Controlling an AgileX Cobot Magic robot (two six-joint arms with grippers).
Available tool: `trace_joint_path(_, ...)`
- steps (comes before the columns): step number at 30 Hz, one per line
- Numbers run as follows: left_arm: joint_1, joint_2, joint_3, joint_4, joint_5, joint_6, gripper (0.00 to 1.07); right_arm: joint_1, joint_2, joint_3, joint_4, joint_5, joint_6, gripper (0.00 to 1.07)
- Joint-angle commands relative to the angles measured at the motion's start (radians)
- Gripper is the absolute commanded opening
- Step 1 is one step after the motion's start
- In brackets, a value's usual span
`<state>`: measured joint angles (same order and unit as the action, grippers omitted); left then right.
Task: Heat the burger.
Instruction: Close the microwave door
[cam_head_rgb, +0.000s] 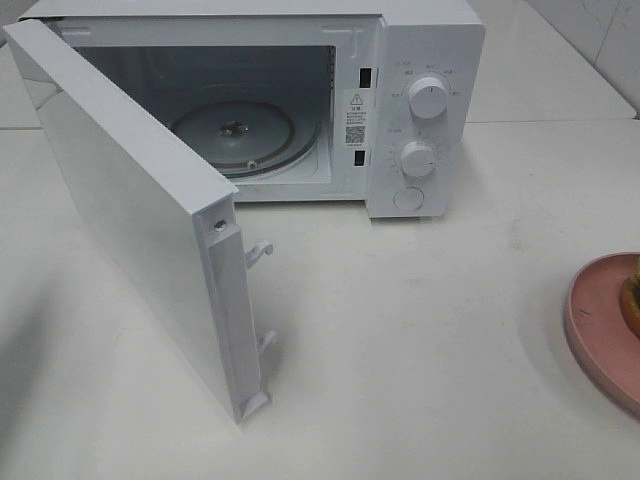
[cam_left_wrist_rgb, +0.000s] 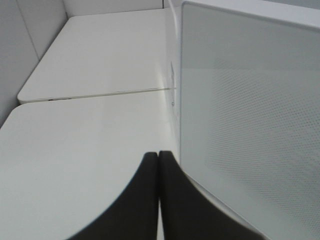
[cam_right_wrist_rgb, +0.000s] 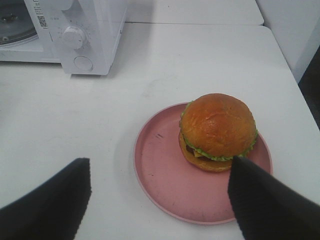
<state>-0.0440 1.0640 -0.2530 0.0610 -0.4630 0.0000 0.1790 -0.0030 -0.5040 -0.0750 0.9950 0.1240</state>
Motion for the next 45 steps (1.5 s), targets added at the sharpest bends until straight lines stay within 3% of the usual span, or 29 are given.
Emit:
trace_joint_path(1,-0.052,0.064,0.001,0.017,-0.116,-0.039,0.0,-0.006,-0.033,0.002,-0.002,0.002,-0.004,0.74)
trace_joint_path(18,-0.239,0.253,-0.022,-0.036,-0.289,-0.039,0.0,-0.006,-0.033,0.002,-0.002,0.002,-0.004,0.74)
trace_joint_path(28,-0.383,0.336,-0.1,-0.166,-0.315,-0.03,0.0,-0.006,-0.033,0.002,-0.002,0.002,-0.004,0.74)
trace_joint_path(37,-0.479,0.44,-0.204,-0.209,-0.315,-0.029,0.0,-0.006,-0.033,0.002,-0.002,0.002,-0.004,0.74)
trace_joint_path(44,-0.576,0.535,-0.318,-0.363,-0.303,0.039,0.0,-0.006,-0.033,0.002,-0.002,0.002,-0.004,0.74)
trace_joint_path(45,-0.607,0.561,-0.352,-0.421,-0.305,0.077,0.0,-0.006,-0.033,0.002,-0.002,0.002,-0.004,0.74)
